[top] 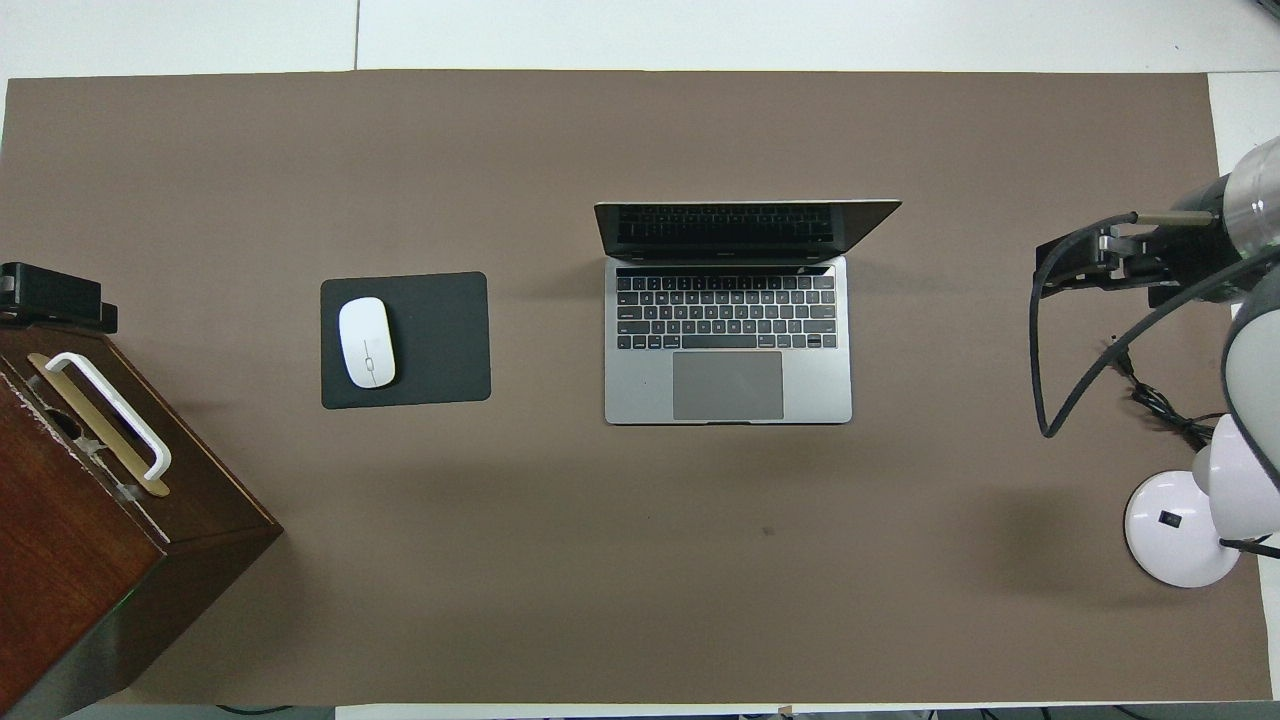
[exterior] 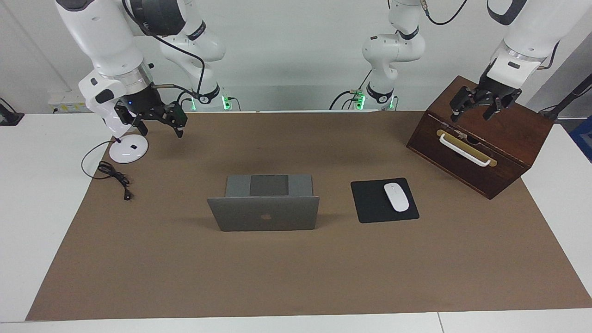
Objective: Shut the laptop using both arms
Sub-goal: 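Move the right gripper forward over the laptop's raised screen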
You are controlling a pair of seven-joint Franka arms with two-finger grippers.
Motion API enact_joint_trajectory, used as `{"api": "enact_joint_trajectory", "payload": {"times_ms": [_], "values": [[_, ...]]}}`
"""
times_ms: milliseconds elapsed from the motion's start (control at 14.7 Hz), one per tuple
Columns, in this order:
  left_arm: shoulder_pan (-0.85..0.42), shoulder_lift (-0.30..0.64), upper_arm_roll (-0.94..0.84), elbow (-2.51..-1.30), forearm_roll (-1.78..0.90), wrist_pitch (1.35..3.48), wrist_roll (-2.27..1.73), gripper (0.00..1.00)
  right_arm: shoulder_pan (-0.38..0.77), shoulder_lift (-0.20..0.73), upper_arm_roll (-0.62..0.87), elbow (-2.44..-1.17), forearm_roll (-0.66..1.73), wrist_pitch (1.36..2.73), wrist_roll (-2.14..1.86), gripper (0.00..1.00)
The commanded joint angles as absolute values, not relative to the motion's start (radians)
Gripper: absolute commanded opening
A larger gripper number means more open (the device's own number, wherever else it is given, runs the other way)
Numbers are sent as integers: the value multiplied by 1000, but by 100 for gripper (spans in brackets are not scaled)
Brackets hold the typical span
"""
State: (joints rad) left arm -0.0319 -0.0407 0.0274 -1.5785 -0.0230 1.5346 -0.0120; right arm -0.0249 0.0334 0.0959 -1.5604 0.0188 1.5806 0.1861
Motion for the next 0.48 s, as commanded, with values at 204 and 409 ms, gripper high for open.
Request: {"api": "enact_joint_trajectory", "payload": {"times_ms": [204,409], "values": [[-17,-48,18,-1588,-26,1542,-18,100,-38,20,120,-1583,14,1605,160,100],[-17,-48,18,-1588,-26,1542,-18,100,-38,15,149,-1588,17,1586,160,100]]}}
